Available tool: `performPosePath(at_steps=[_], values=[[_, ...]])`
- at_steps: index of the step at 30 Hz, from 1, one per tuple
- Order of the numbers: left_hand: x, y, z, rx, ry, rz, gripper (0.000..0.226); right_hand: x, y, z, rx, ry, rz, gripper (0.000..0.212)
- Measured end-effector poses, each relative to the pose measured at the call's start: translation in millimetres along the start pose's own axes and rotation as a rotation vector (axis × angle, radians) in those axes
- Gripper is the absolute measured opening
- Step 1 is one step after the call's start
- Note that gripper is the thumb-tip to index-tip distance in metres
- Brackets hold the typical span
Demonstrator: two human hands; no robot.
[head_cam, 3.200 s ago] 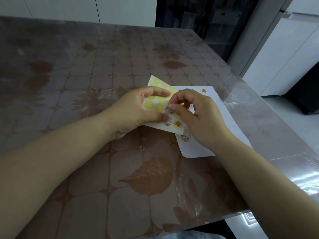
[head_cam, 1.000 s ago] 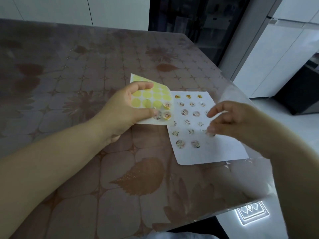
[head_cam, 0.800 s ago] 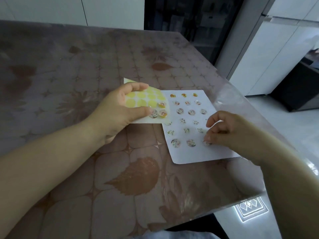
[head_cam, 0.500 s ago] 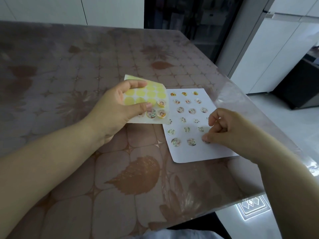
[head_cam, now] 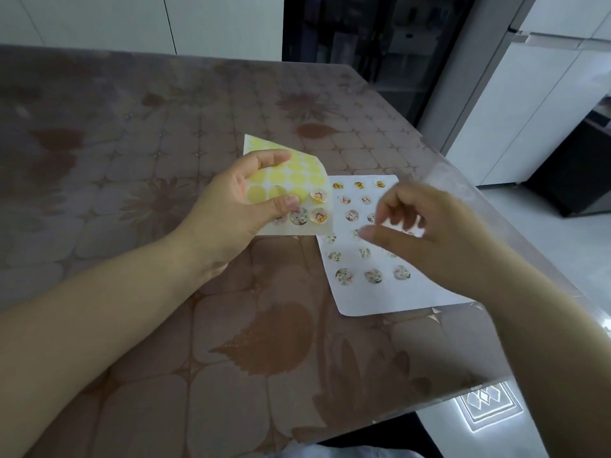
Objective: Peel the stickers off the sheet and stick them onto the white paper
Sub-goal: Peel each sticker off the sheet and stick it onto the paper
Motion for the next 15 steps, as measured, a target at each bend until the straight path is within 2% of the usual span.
performPosePath(at_steps=[3, 5, 8, 11, 15], values=[[4.8, 1.7, -0.4, 0.010, 0.011, 0.000, 0.043, -35.6, 8.2, 5.2, 0.091, -0.161, -0.010, 0.019], [7.2, 3.8, -1.2, 0.009, 0.006, -0.013, 0.039, -42.0, 14.2, 11.8, 0.159, -0.184, -0.002, 0.022], [7.8, 4.2, -2.0, -0.016, -0.001, 0.042, 0.032, -42.8, 14.2, 15.9, 0.239, -0.207, 0.074, 0.010], [3.1, 4.4, -2.6, -0.037, -0.032, 0.073, 0.028, -35.6, 13.2, 18.4, 0.234, -0.172, 0.146, 0.009], [-0.8, 5.1, -3.5, -0.062, -0.059, 0.093, 0.029, -17.3, 17.6, 26.2, 0.132, -0.035, 0.328, 0.013]])
Point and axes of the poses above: each hand's wrist, its own z-axis towards the middle knuckle, its own y-axis out of the palm, x = y × z, the point moved 10 cm from there along z, towards the middle knuckle, and after that the axes turned 15 degrees about y, right-handed, at the moved point
